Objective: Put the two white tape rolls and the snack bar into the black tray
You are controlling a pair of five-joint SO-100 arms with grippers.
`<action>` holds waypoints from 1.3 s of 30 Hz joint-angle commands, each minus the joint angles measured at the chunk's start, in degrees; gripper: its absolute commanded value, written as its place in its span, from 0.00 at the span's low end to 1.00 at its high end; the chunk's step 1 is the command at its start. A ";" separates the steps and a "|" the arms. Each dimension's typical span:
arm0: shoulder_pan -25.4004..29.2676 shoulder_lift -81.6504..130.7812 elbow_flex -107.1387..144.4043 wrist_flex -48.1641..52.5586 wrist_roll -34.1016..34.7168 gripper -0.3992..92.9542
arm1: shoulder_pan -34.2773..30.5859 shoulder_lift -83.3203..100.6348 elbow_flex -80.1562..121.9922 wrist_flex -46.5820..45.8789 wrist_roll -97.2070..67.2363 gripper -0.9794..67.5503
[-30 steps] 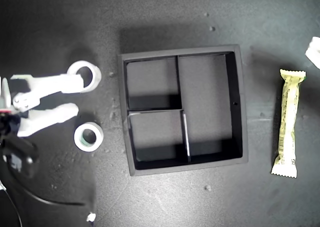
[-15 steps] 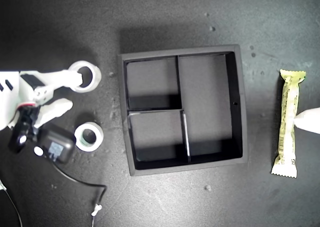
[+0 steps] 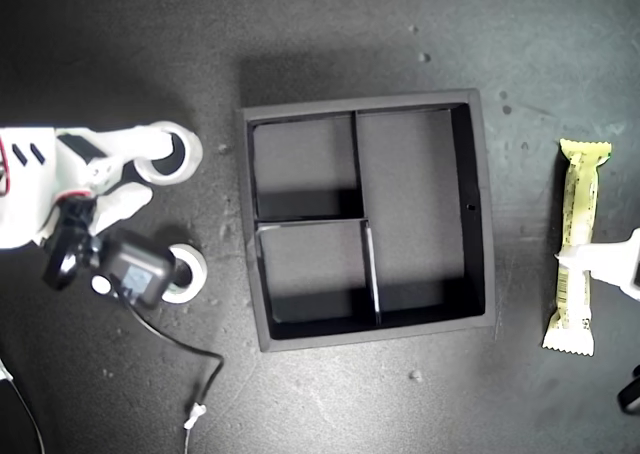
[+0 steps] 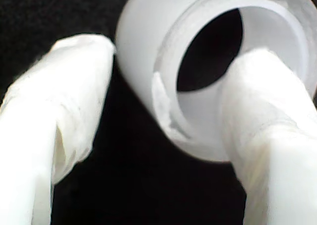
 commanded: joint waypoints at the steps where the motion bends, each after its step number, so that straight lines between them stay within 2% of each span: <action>1: -1.32 -3.87 -3.87 -0.79 0.44 0.18 | -0.18 0.00 0.88 0.70 0.26 0.28; 6: -3.78 -7.47 -4.22 -1.58 -0.97 0.15 | 0.70 -0.35 4.57 0.18 0.44 0.31; 9: -5.27 -6.42 -1.32 -5.98 -0.53 0.12 | 1.67 -2.37 6.24 -2.37 0.00 0.32; 13: -6.33 -7.12 -1.23 -6.77 0.09 0.09 | 2.64 -7.03 7.65 -7.03 0.00 0.32; 19: -6.86 -8.09 -2.72 -6.06 0.09 0.01 | 3.60 -10.02 11.16 -16.44 -0.35 0.24; 23: -6.33 -6.06 -7.12 0.26 1.05 0.01 | 4.04 -12.74 13.18 -21.27 -0.18 0.19; 27: -5.27 -5.45 -13.10 6.86 1.85 0.01 | 4.31 -12.92 13.97 -23.73 -0.62 0.09; 30: -3.43 -5.10 -19.95 12.74 2.72 0.01 | 3.69 -12.92 10.11 -20.39 -2.72 0.05; 34: -1.23 -5.63 -30.06 19.25 4.31 0.01 | 1.76 -12.92 -2.99 -8.35 -7.73 0.03; 36: -0.18 -6.77 -34.72 20.74 5.10 0.01 | 0.97 -12.92 -10.72 -2.72 -10.81 0.02; 39: 1.14 -9.76 -40.52 21.36 5.98 0.01 | 0.53 -13.01 -19.34 0.18 -15.47 0.02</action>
